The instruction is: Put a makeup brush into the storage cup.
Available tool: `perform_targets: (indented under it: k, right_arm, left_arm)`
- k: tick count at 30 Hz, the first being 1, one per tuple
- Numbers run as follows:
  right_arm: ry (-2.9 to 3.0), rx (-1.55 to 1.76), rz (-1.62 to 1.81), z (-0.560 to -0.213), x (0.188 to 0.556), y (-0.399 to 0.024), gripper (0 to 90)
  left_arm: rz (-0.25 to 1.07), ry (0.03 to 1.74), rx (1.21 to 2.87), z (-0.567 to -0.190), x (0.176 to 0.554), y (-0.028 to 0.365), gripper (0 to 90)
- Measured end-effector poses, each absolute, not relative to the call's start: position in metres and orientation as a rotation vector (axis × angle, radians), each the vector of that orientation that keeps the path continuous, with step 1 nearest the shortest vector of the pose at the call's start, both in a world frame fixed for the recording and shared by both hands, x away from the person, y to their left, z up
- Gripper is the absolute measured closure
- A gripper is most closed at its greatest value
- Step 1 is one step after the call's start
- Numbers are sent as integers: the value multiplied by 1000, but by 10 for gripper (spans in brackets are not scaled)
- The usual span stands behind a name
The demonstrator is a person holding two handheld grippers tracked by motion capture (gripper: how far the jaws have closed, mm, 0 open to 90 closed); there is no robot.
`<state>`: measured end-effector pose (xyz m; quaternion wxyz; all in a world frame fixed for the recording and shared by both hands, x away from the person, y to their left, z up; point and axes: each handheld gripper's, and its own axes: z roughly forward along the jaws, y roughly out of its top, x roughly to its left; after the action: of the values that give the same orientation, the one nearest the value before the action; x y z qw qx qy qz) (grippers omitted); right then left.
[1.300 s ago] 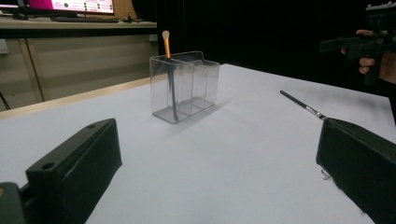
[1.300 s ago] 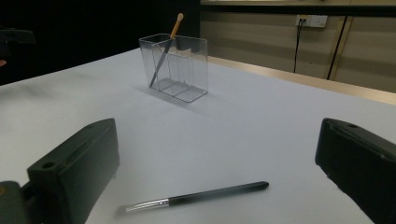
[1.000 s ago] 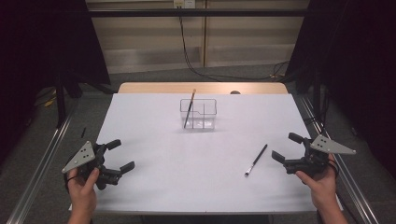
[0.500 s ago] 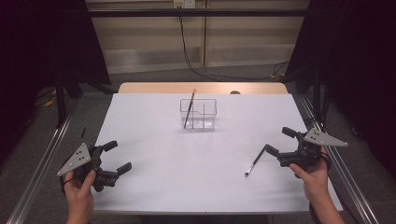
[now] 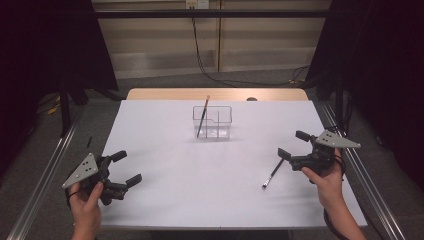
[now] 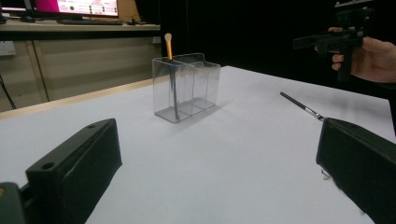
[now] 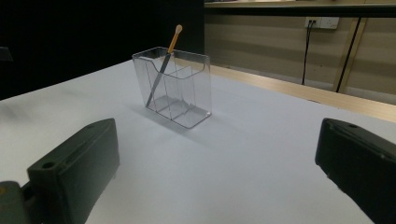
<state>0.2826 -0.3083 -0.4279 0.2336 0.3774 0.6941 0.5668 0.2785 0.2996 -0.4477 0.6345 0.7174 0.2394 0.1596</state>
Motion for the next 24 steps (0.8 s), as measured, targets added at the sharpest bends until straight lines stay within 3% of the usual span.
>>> perform_targets:
  k: [24]
  right_arm:
    - [1933,1084,1529,-440,312,-296,0]
  left_arm:
    - [352,519,1637,-447,284,294,0]
